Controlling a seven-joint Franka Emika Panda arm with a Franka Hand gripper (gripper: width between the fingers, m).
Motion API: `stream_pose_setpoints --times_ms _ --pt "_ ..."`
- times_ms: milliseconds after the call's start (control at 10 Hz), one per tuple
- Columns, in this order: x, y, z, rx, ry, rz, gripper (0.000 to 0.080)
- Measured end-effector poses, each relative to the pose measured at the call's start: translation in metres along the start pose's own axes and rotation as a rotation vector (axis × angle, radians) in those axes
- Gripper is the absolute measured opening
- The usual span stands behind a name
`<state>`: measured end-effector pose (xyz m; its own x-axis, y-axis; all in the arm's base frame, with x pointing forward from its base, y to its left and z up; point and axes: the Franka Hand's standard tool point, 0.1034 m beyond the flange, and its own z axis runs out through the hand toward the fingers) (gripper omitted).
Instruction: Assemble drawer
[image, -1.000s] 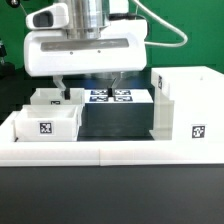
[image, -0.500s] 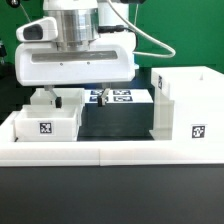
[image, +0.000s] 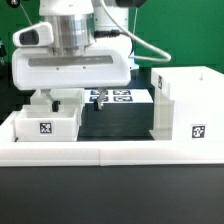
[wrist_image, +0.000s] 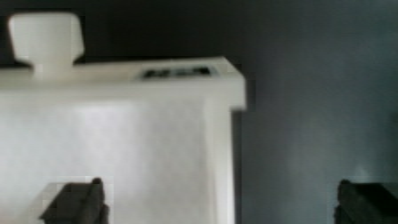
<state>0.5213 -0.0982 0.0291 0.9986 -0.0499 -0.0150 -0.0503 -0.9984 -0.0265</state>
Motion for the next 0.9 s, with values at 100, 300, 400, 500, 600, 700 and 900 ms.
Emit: stream_pose_setpoints --times_ms 100,300,400,500,600,700,900 --pt "-0.004 -0.001 0.004 0.0 -0.007 -0.001 0.0649" --pt "-0.007 -0.001 0.014 -0.006 -0.006 -0.003 0.0648" --pt "-0.008 -0.002 0.018 -0.008 -0.006 -0.004 0.0648" --pt "-0.008 -0.001 0.02 -0.01 -0.004 -0.005 0.0648" --pt "-0.007 0.0 0.021 -0.013 0.003 -0.006 0.0648" --pt "-0.008 0.001 0.022 -0.014 0.002 -0.007 0.0648" --pt "-0.007 -0.001 0.023 -0.014 0.002 -0.009 0.0604"
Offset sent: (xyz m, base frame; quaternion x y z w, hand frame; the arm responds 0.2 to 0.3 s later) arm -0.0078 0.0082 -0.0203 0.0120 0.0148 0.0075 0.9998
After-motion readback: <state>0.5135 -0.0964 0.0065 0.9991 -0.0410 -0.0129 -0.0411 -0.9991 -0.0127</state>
